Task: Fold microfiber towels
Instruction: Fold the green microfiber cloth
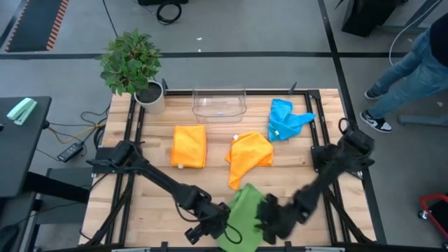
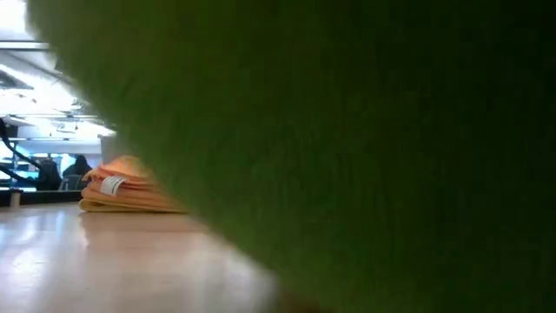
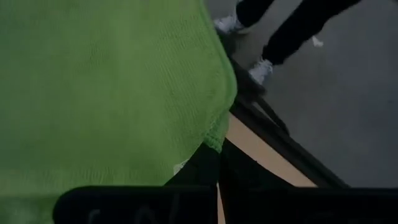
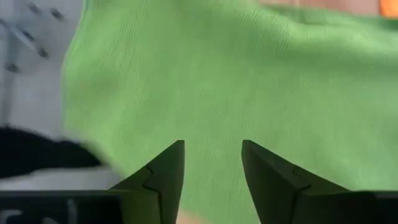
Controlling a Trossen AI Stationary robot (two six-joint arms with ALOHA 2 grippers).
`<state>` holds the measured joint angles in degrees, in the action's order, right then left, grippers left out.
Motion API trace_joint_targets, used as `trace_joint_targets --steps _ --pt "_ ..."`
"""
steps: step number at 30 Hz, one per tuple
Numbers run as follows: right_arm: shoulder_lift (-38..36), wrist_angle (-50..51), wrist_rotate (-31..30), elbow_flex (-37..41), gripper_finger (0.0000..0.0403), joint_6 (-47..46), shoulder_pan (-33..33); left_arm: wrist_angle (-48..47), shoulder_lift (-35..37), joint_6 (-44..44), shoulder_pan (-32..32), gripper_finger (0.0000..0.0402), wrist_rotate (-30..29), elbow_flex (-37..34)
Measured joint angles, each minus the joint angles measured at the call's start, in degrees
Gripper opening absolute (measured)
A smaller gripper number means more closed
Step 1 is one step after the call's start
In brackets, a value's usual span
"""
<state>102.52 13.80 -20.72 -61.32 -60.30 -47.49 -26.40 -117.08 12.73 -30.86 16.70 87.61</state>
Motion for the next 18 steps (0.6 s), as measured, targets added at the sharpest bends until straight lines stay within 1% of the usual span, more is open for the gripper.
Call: trace_joint_targets --steps 2,5,8,12,13,18 --pt "0.0 -10.1 1.8 4.6 0.0156 2.3 3.5 0.4 -1.2 -0.7 -0.3 0.0006 -0.2 0.1" --pt "0.1 -20.8 4.1 8.2 0.0135 5.6 7.4 0.0 -3.1 -1.6 -0.6 0.0006 -0.1 0.0" --pt "0.1 -21.4 4.8 8.8 0.0096 8.3 10.2 -0.5 -4.3 -1.7 -0.6 0.0006 -0.1 0.0" --pt "0.6 -21.0 9.6 9.7 0.0017 9.8 13.3 0.1 -4.5 -2.2 -0.4 0.0006 -0.3 0.1" --pt "0.8 -21.0 9.9 9.9 0.0010 10.1 13.7 0.2 -4.5 -2.4 -0.4 0.0006 -0.3 0.1" --pt "2.8 -23.1 11.7 9.7 0.0006 11.7 15.6 0.2 -4.5 -3.1 -0.4 0.0007 -0.4 0.1"
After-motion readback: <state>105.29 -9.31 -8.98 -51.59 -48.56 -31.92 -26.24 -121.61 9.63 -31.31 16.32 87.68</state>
